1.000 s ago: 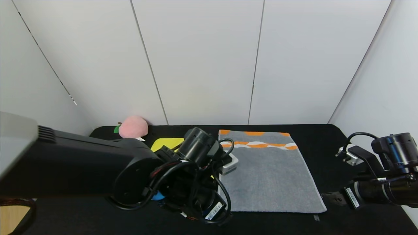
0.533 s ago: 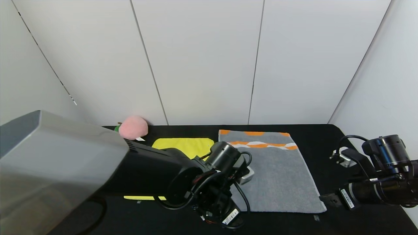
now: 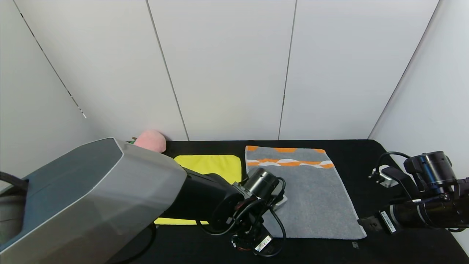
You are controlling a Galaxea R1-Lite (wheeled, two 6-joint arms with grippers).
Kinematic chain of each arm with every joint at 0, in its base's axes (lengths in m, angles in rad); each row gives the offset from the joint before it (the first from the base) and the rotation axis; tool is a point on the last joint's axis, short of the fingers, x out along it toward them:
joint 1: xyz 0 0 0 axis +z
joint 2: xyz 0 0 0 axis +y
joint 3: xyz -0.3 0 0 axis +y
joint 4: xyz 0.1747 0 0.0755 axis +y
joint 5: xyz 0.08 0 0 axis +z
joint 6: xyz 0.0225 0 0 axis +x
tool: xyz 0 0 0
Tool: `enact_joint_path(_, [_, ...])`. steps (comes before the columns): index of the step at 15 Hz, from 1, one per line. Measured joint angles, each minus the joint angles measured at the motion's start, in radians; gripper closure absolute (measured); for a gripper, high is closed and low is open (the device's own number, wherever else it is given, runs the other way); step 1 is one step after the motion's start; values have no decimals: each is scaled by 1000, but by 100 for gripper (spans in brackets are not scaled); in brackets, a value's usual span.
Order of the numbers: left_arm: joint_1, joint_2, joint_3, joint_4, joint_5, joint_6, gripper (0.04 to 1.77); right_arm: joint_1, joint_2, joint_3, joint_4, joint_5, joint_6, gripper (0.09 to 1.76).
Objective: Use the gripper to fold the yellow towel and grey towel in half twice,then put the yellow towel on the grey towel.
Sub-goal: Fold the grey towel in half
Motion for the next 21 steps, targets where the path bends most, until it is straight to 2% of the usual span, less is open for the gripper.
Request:
enact_joint_path(18, [37, 90, -68, 10, 12, -10, 9, 5, 7, -7, -2, -13, 0, 14])
enact_joint_path(21, [39, 93, -74, 16, 11, -10, 59, 10, 7, -7, -3, -13, 0, 14])
